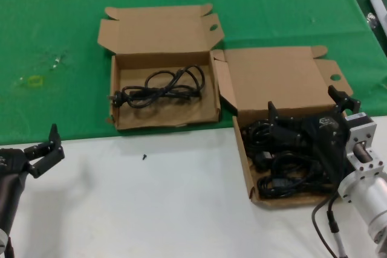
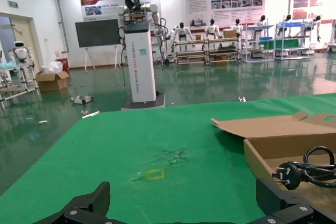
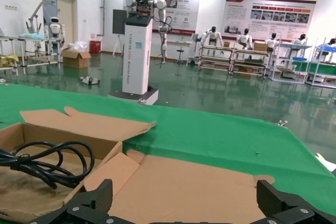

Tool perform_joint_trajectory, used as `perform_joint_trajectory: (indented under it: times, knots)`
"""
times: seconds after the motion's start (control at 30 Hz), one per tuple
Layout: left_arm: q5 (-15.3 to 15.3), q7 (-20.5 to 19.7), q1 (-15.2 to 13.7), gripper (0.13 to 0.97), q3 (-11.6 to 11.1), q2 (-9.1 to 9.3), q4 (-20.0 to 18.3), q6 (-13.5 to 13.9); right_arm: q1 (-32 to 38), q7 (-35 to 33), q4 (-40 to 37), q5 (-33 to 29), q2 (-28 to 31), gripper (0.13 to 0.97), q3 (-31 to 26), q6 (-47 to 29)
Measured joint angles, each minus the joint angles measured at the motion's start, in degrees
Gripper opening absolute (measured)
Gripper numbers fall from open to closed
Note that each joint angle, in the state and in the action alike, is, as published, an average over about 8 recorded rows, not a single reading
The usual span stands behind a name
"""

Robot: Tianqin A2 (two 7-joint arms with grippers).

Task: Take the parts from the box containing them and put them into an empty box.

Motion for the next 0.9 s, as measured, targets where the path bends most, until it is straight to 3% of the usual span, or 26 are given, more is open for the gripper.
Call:
perform_joint_trajectory:
  times: [0.9]
  knots:
    - [0.0,0.0,0.0,0.966,0.0,0.00,0.0,0.0,0.0,0.0,0.0,0.0,0.0,0.966,0.0,0.0]
